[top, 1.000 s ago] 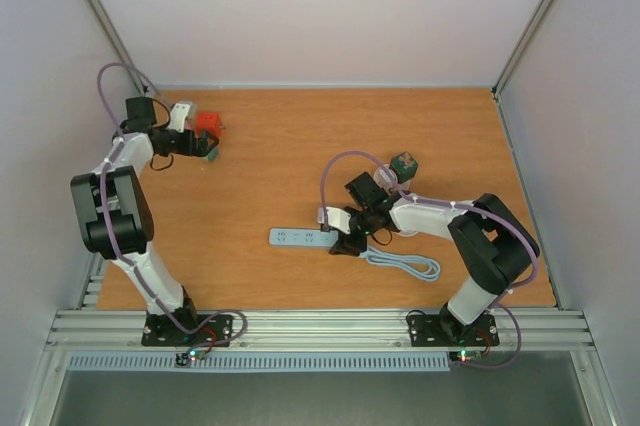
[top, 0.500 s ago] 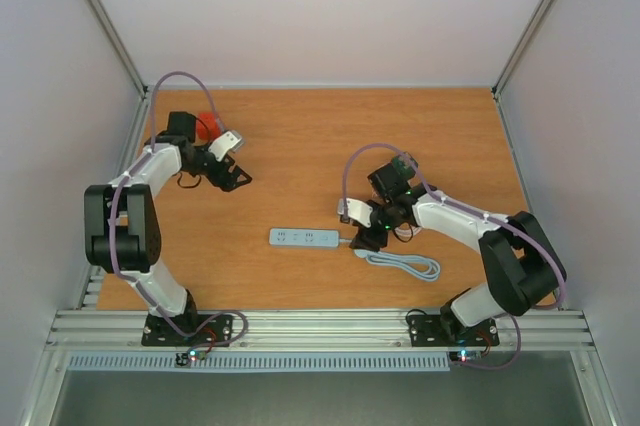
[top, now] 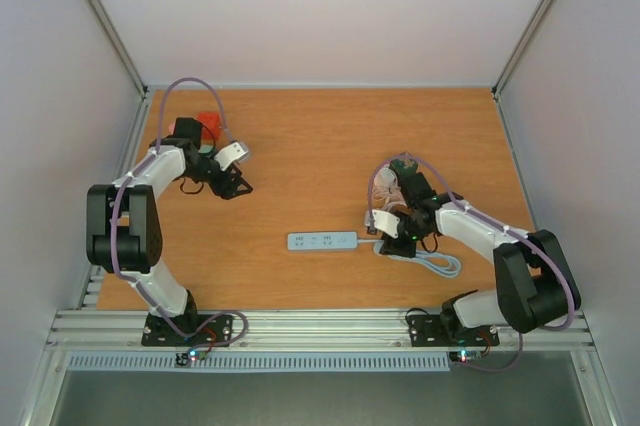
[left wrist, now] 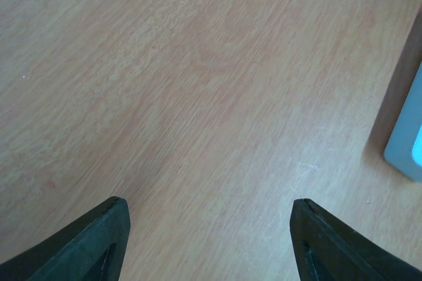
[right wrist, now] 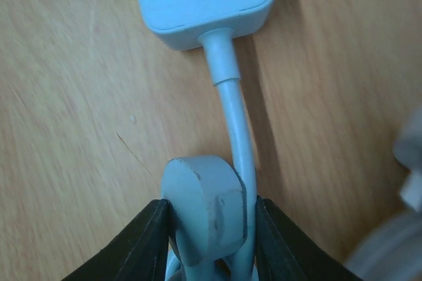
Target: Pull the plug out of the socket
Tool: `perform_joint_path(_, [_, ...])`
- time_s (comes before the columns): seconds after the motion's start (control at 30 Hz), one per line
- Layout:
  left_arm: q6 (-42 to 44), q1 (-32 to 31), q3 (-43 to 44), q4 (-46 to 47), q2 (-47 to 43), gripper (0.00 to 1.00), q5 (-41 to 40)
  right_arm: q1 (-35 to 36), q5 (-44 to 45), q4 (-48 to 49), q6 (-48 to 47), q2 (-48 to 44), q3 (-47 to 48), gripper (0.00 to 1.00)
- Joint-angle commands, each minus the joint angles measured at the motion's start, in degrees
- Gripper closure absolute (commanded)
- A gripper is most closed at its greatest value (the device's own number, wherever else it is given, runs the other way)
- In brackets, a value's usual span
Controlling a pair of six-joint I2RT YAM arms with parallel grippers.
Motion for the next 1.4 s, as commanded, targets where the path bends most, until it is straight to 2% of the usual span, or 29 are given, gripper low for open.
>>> perform_joint_path(0.0, [2.94, -1.00, -0.52, -1.28, -0.90, 0.33, 1.96, -6.33, 7.06, -5.64, -12.19, -1.64, -3.15, 0.67])
perform_joint_path(0.17, [2.95, -2.23, -1.81, -1.63, -1.01, 0.36, 1.97, -12.66, 8.99, -5.33, -20.21, -2.28, -4.78, 0.68])
perform_joint_path(0.37, [3.23, -2.21, -2.94, -1.37, -1.79, 0.36, 1.28, -18.54, 9.88, -4.80, -25.16, -1.87, -4.08, 0.66])
perform_joint_path(0.7, [0.63, -2.23, -3.78, 0.99, -3.09, 0.32, 1.53, -19.41, -4.13, -17.66, -13.80, -0.53, 11.31, 0.54])
perform_joint_path(0.83, [-0.21, -2.16, -3.67, 1.76, -3.02, 0.29, 1.80, -19.73, -5.02, -19.01, -13.36, -1.82, 12.42, 0.51])
perform_joint_path(0.93, [-0.92, -2.23, -3.17, 2.05, -3.05, 0.26, 2.03, -22.67, -5.17, -19.91, -13.71, -1.70, 14.89, 0.49])
perform_joint_path(1.07, [-1.59, -2.20, -3.16, 2.37, -3.27, 0.21, 2.41, -27.76, -4.90, -20.79, -15.27, 2.52, 23.22, 0.39])
perform_joint_path(1.2, [-1.84, -2.16, -3.03, 2.49, -3.19, 0.18, 2.71, -29.62, -3.87, -18.89, -17.98, 7.72, 30.22, 0.30])
perform_joint_path(1.23, [-1.90, -2.22, -2.88, 2.55, -3.03, 0.18, 2.74, -29.64, -4.00, -18.54, -19.06, 8.95, 31.65, 0.14])
perform_joint_path(1.27, [-1.94, -2.22, -2.67, 2.38, -2.96, 0.18, 2.72, -29.65, -4.29, -17.90, -20.11, 10.04, 32.87, 0.03])
perform_joint_path(1.37, [-2.11, -2.21, -1.67, 1.53, -2.73, 0.17, 2.57, -29.52, -5.31, -16.02, -24.72, 13.44, 36.00, 0.01])
